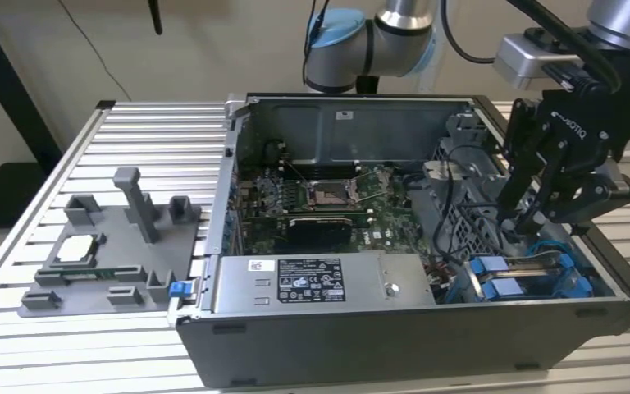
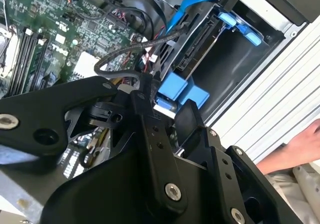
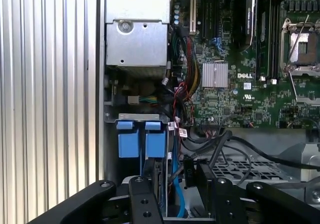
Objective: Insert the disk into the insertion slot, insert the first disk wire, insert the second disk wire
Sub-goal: 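Insert the first disk wire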
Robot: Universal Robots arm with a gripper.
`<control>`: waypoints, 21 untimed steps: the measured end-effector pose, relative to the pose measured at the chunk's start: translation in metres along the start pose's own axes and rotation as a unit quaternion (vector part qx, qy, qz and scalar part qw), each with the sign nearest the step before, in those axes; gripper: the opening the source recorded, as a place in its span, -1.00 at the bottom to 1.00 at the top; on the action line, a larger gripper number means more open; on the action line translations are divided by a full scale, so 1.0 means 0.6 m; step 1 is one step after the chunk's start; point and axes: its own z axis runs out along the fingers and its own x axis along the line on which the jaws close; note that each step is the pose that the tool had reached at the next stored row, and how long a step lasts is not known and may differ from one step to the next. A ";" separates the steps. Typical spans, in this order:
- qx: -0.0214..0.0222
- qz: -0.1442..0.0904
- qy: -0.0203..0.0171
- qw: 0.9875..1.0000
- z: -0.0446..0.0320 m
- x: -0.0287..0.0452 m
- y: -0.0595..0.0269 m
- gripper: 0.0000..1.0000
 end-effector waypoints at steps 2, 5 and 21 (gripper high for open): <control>0.000 0.000 0.000 1.000 0.000 0.000 0.001 1.00; 0.000 0.000 0.000 1.000 0.000 0.000 0.002 1.00; 0.000 0.000 -0.010 1.000 0.002 0.000 0.004 1.00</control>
